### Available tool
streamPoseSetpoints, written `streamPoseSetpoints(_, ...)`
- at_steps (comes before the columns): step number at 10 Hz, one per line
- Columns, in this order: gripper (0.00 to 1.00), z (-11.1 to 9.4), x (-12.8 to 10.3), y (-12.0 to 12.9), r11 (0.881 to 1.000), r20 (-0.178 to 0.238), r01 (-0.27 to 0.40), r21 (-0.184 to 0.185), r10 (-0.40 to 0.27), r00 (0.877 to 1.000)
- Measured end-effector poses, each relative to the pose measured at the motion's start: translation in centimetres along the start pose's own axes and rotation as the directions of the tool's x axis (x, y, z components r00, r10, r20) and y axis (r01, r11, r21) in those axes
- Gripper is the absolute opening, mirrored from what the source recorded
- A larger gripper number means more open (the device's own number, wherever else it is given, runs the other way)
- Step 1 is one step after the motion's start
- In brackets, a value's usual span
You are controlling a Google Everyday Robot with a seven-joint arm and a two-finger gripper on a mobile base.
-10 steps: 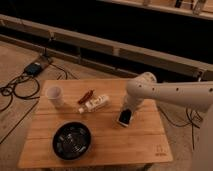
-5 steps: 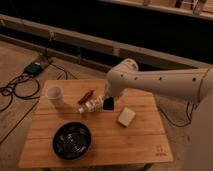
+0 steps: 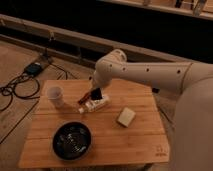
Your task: Place the eraser in the ceramic cup
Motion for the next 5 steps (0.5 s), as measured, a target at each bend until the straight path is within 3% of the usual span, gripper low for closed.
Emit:
streamPoseSetpoints(2,0.00,0.9,-1.7,1.9,0.996,0.019,0.063,-0.057,-0.062,0.998)
streamPoseSetpoints(3,0.00,1.3,-2.7,3.4,0.990,0.026,0.084,-0.113,-0.081,0.996)
streamPoseSetpoints(5,0.00,1.6,-4.0,5.0,0.976,0.040,0.108,-0.190,-0.102,0.994)
